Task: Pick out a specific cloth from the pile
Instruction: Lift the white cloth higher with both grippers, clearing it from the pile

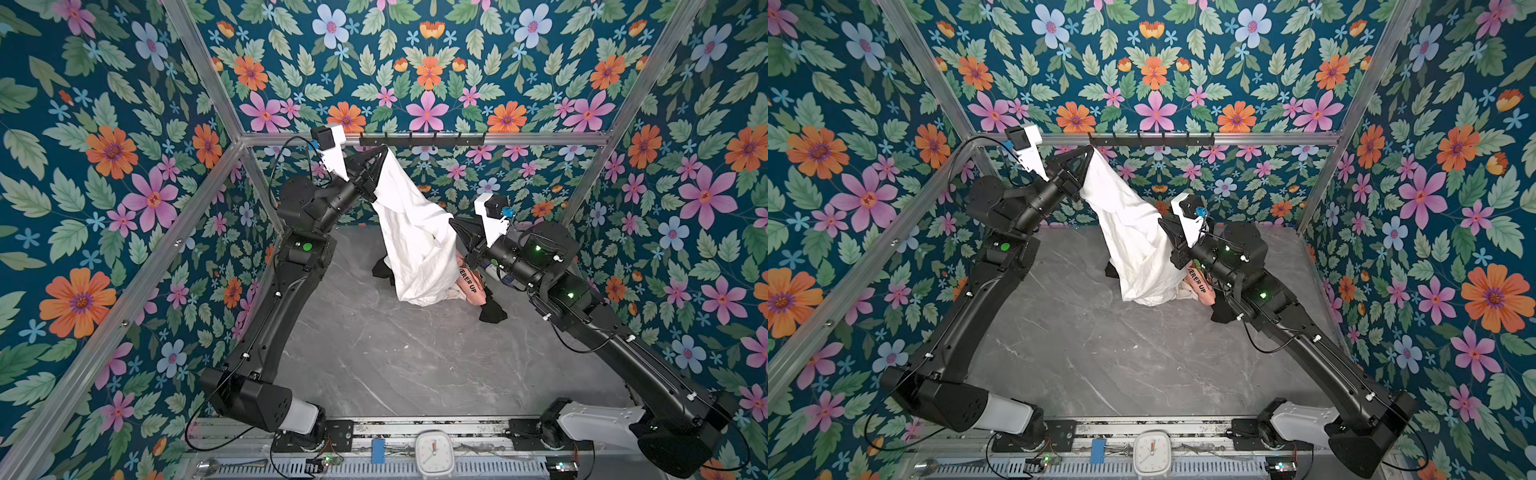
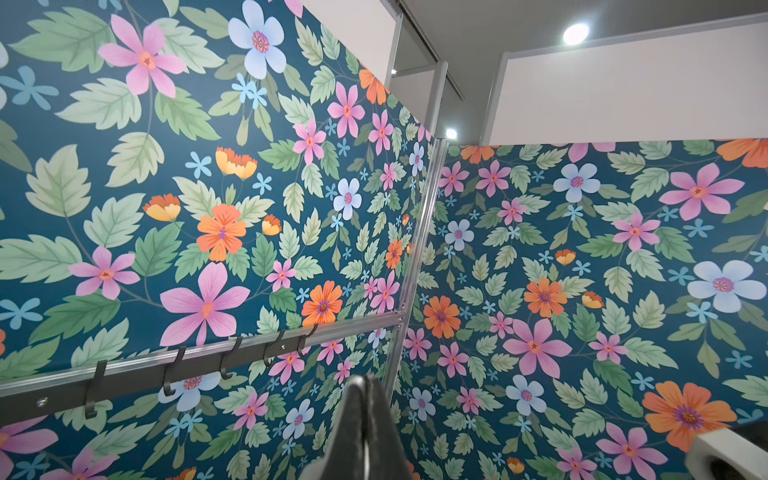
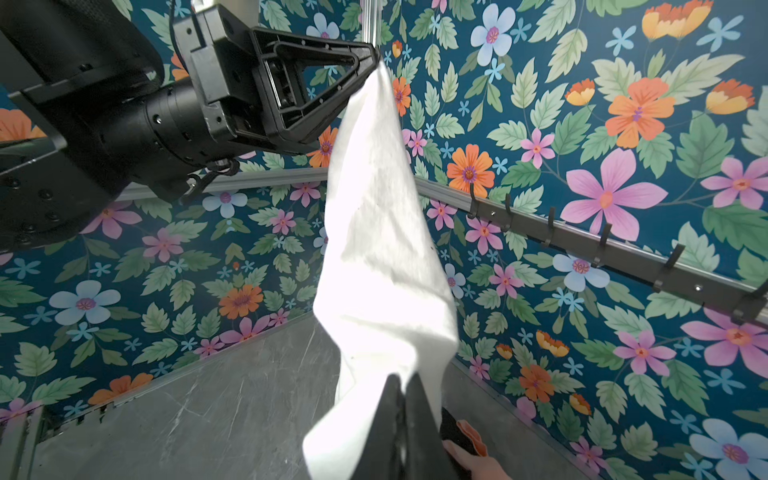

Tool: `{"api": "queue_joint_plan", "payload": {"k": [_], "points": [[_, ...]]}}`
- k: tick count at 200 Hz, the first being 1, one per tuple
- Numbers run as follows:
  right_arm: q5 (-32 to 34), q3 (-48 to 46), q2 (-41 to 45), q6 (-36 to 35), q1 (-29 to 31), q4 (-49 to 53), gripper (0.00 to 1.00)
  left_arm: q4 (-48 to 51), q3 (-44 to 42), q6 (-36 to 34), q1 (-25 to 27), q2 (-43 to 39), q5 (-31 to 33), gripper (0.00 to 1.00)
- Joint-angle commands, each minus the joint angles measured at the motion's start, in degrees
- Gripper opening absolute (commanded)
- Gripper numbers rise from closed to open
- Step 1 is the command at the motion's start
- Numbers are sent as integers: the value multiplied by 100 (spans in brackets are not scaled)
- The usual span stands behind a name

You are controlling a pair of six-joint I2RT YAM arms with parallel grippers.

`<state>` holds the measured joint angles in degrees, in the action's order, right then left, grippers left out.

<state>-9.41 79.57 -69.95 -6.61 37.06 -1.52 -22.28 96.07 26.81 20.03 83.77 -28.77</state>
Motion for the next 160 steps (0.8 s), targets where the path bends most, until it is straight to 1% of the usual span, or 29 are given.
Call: {"api": "queue_joint_plan", "payload": {"k": [1, 20, 36, 86, 118, 136, 160], "points": [[-52, 164, -34, -110, 11, -229, 0, -242, 152, -92, -8, 15, 165, 3], [-59, 294, -112, -162, 11, -227, 0, -241, 273, -162, -8, 55, 213, 2], [-78, 429, -183, -199, 9, -212, 0, -216, 339, -221, -4, 58, 330, 0], [-96, 731, -336, -301, 4, -205, 0, -176, 566, -325, -6, 147, 452, 0], [-28, 835, -417, -393, 11, -213, 0, -106, 843, -319, -8, 395, 522, 0], [78, 1020, -490, -304, 12, -10, 0, -8, 1092, -308, -8, 593, 522, 0], [18, 1130, -512, -268, 19, 21, 0, 22, 1331, -251, -8, 761, 518, 0]]}}
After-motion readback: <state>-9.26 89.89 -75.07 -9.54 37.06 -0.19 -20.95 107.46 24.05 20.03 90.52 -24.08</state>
